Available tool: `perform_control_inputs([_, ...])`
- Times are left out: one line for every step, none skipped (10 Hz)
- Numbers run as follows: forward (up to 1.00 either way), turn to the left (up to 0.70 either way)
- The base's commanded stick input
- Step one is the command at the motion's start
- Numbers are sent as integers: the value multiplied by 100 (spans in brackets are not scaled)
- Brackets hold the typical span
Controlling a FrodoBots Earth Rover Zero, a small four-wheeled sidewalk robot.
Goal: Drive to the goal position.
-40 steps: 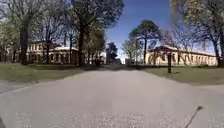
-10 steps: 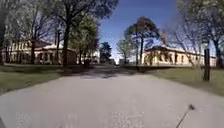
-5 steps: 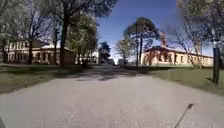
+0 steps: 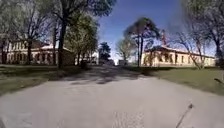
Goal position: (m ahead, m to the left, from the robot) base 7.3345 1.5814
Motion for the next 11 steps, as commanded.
perform_control_inputs([100,13])
perform_control_inputs([100,9])
perform_control_inputs([100,4])
perform_control_inputs([100,0])
perform_control_inputs([100,0])
perform_control_inputs([100,0])
perform_control_inputs([100,0])
perform_control_inputs([100,0])
perform_control_inputs([100,0])
perform_control_inputs([100,0])
perform_control_inputs([100,0])
